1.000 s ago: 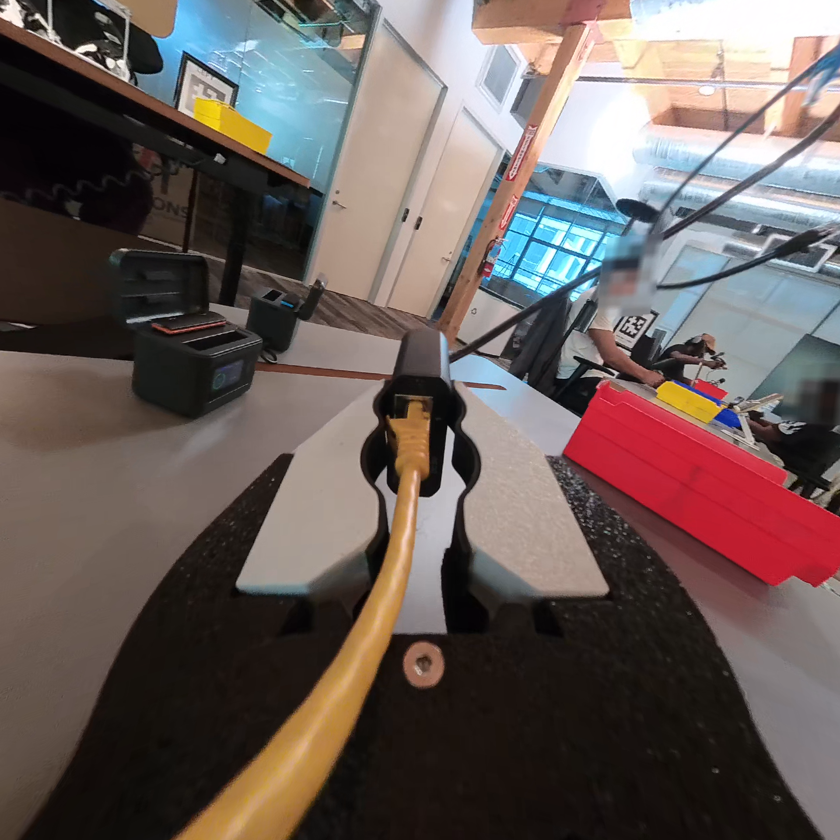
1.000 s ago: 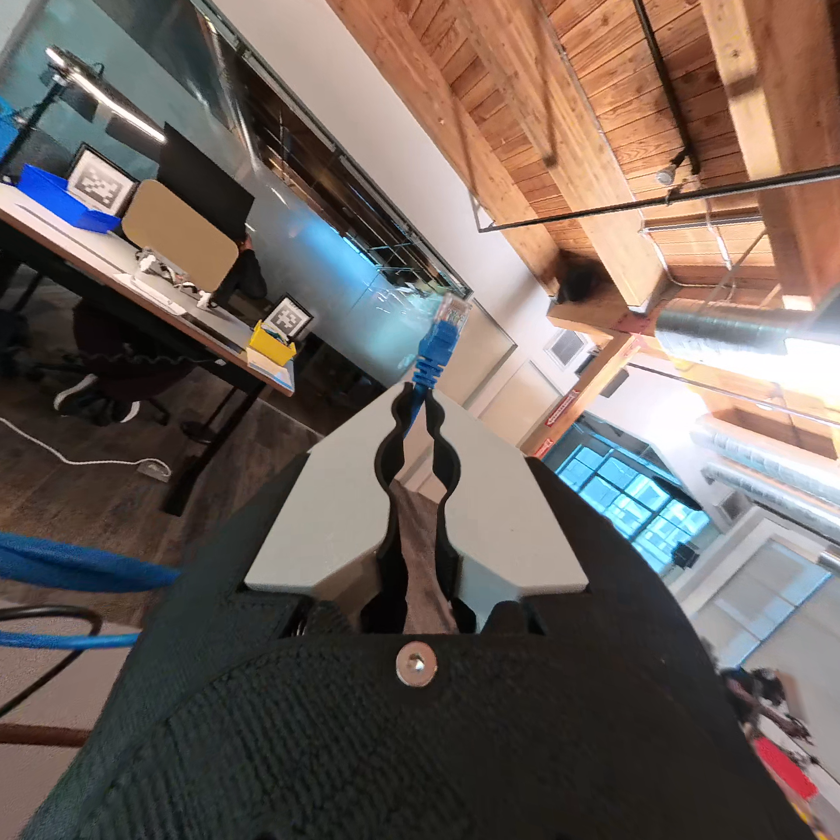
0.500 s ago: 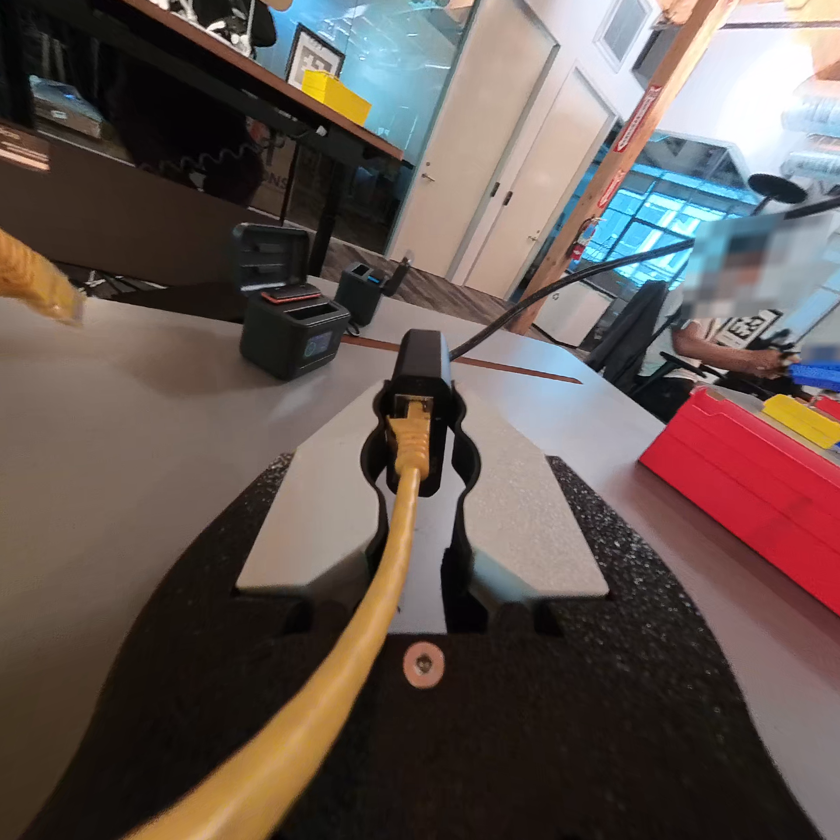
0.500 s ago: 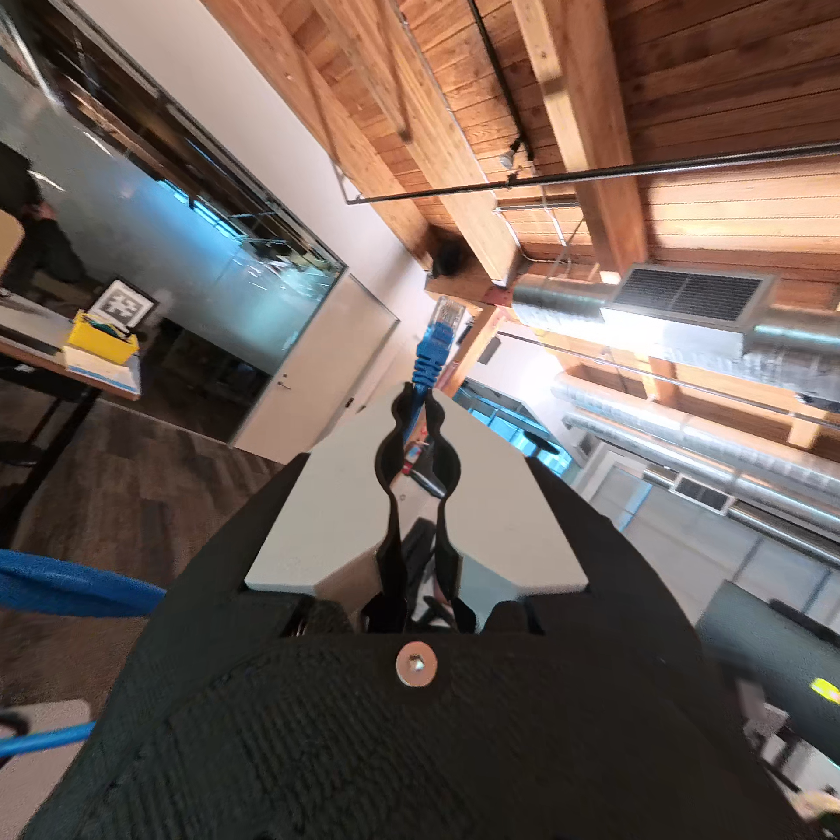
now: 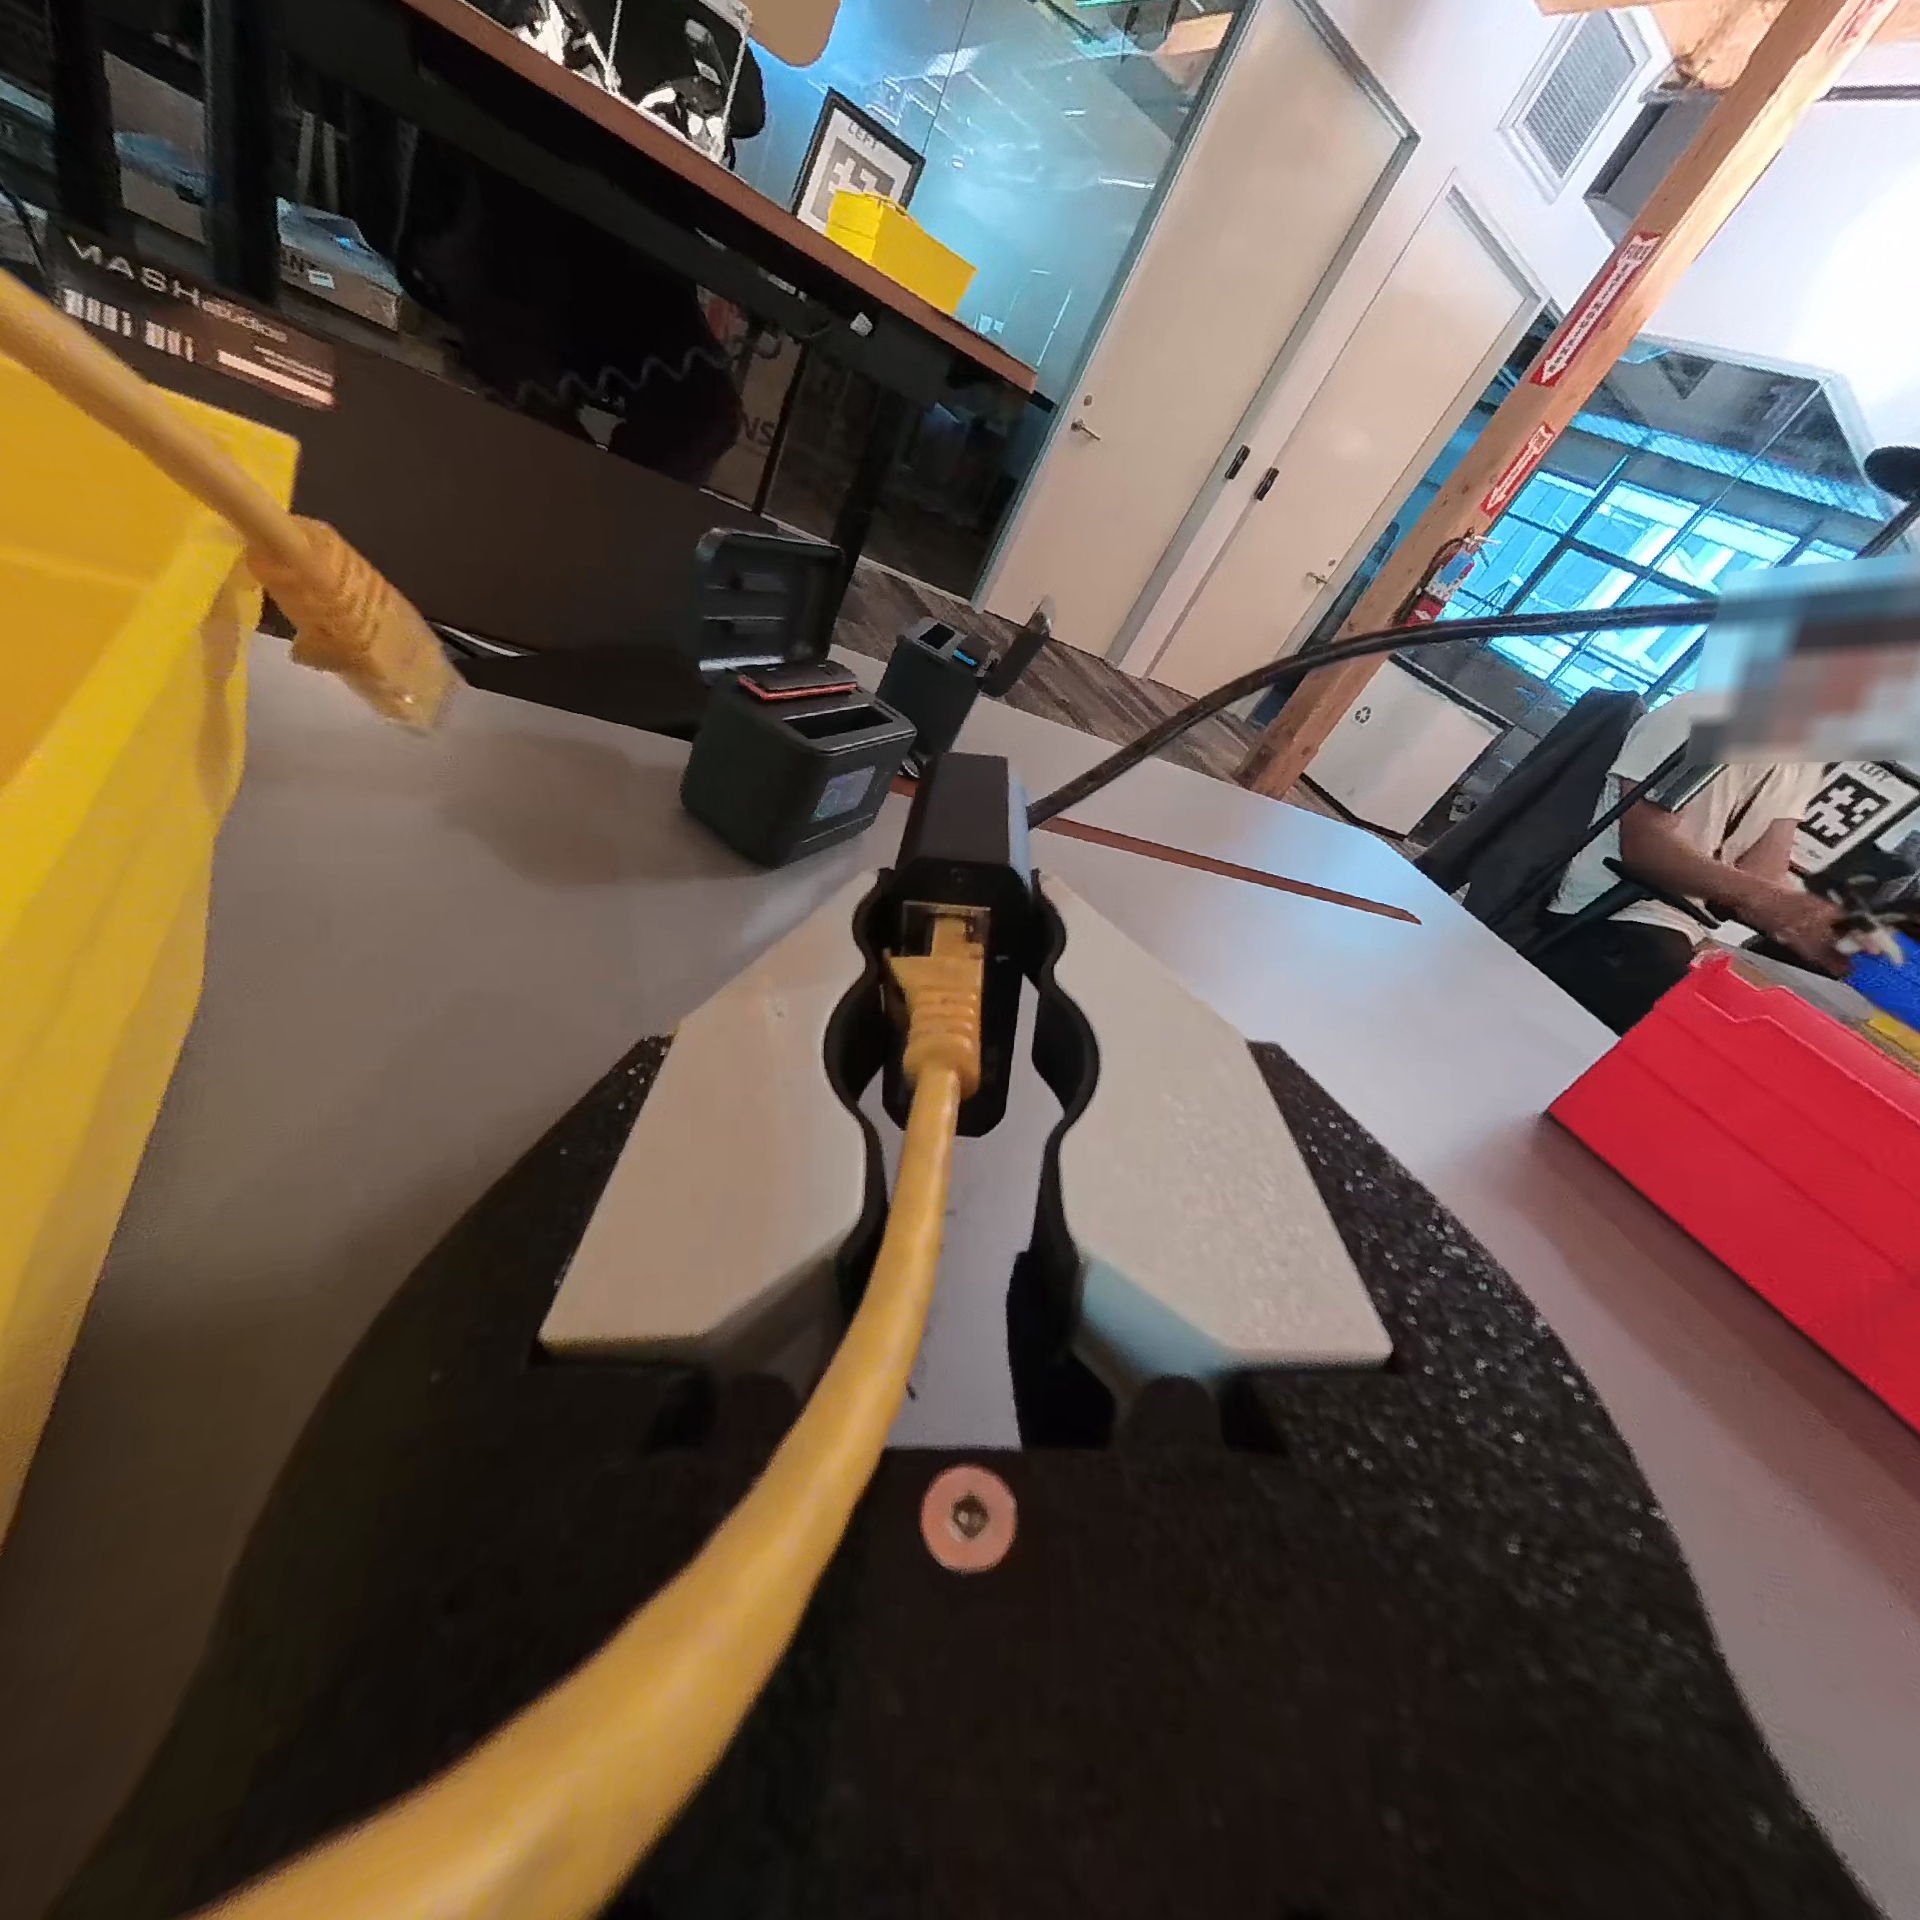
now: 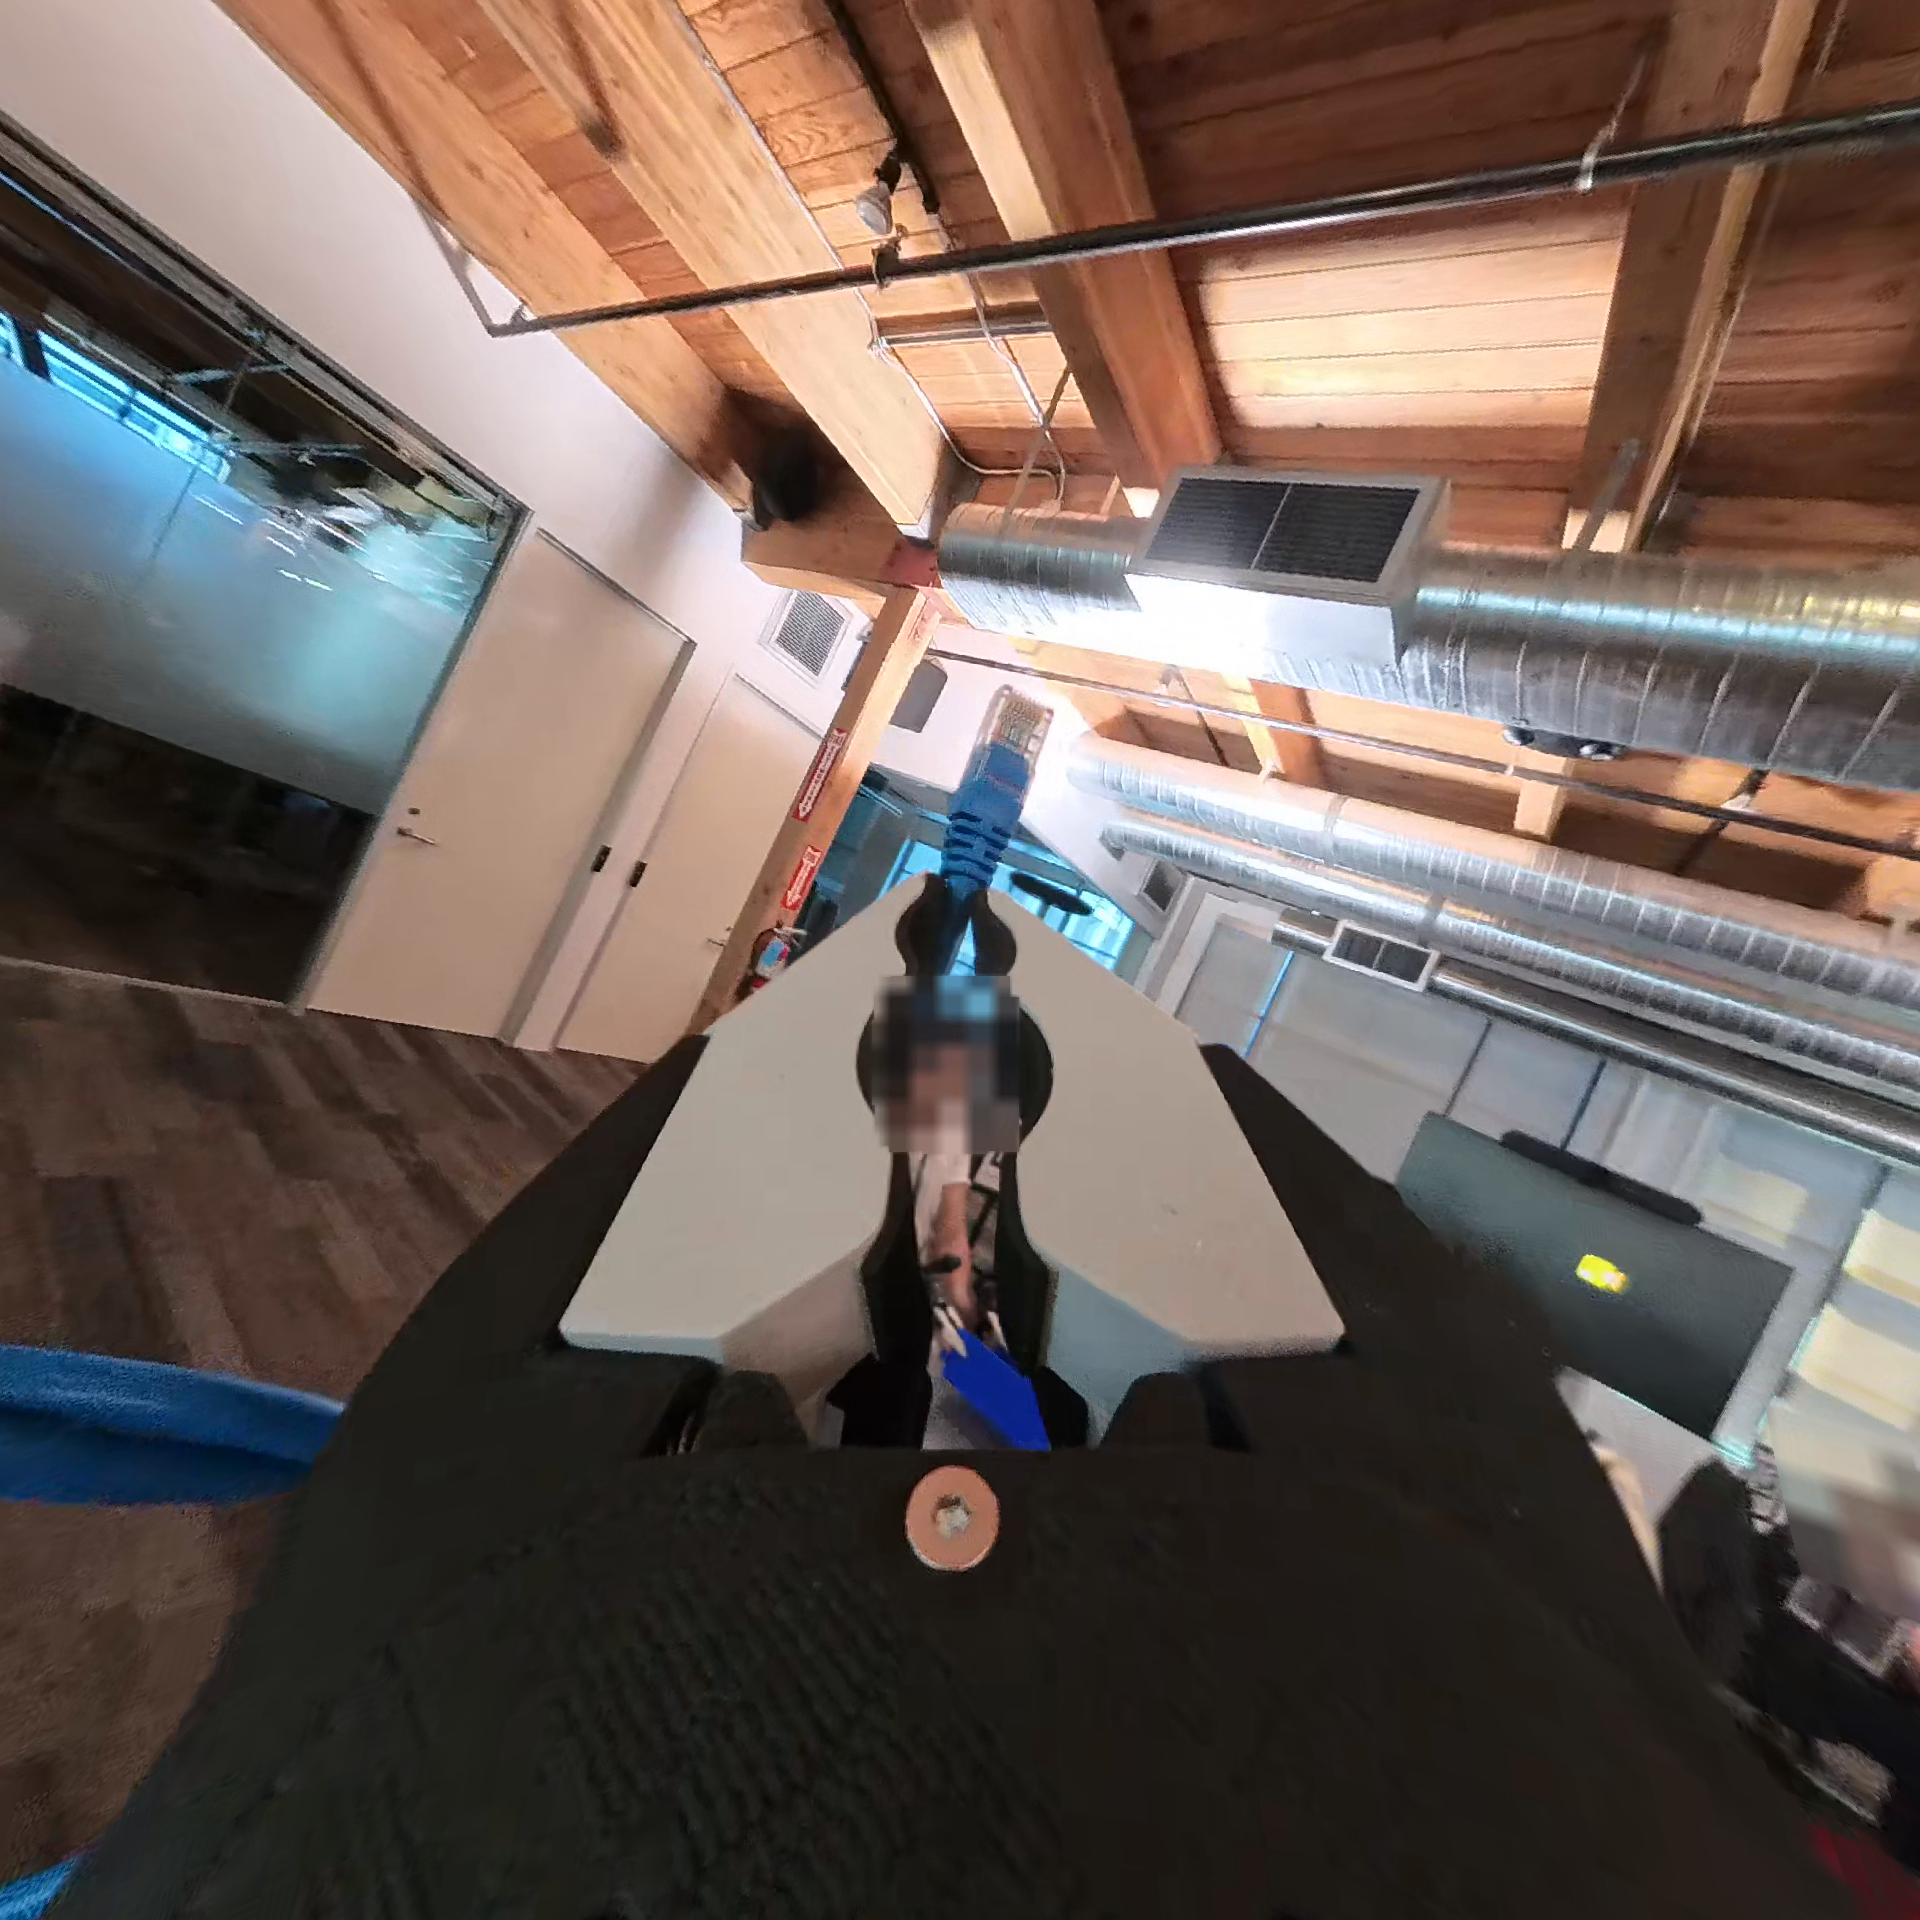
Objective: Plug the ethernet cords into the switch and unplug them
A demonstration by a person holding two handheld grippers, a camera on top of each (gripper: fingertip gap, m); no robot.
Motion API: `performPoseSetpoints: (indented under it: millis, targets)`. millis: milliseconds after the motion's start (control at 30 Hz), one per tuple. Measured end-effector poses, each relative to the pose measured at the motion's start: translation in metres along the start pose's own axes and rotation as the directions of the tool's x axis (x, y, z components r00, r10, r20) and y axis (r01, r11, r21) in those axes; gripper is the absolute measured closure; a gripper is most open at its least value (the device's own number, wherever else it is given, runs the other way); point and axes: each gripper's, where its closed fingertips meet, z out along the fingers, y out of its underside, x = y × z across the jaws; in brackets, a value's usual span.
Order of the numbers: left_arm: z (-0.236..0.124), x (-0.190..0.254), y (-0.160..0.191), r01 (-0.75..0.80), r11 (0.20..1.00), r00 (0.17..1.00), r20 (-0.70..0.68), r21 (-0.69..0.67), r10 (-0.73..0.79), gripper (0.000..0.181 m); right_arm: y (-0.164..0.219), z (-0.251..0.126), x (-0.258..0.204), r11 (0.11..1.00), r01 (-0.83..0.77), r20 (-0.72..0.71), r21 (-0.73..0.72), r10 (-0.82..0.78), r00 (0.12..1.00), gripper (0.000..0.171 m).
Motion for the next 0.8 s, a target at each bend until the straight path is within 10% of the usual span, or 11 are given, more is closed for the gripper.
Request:
performPoseSetpoints:
  millis: [233, 667, 800]
  targets:
    - [0.004, 0.023, 0.011, -0.159, 0.986, 0.986, -0.065, -0.059, 0.155, 0.160, -0.005, -0.052, -0.081, 0.985, -0.110, 0.299, 0.130, 0.067, 0.952, 0.169]
    - [-0.002, 0.084, 0.076, -0.396, 0.822, 0.902, -0.343, -0.409, 0.263, 0.158, 0.012, -0.196, -0.350, 0.965, -0.230, 0.817, 0.127, 0.029, 0.575, 0.169]
    - [-0.007, 0.103, 0.059, -0.375, 0.838, 0.903, -0.360, -0.395, 0.234, 0.123, 0.029, -0.218, -0.401, 0.973, -0.215, 0.863, 0.089, 0.033, 0.505, 0.169]
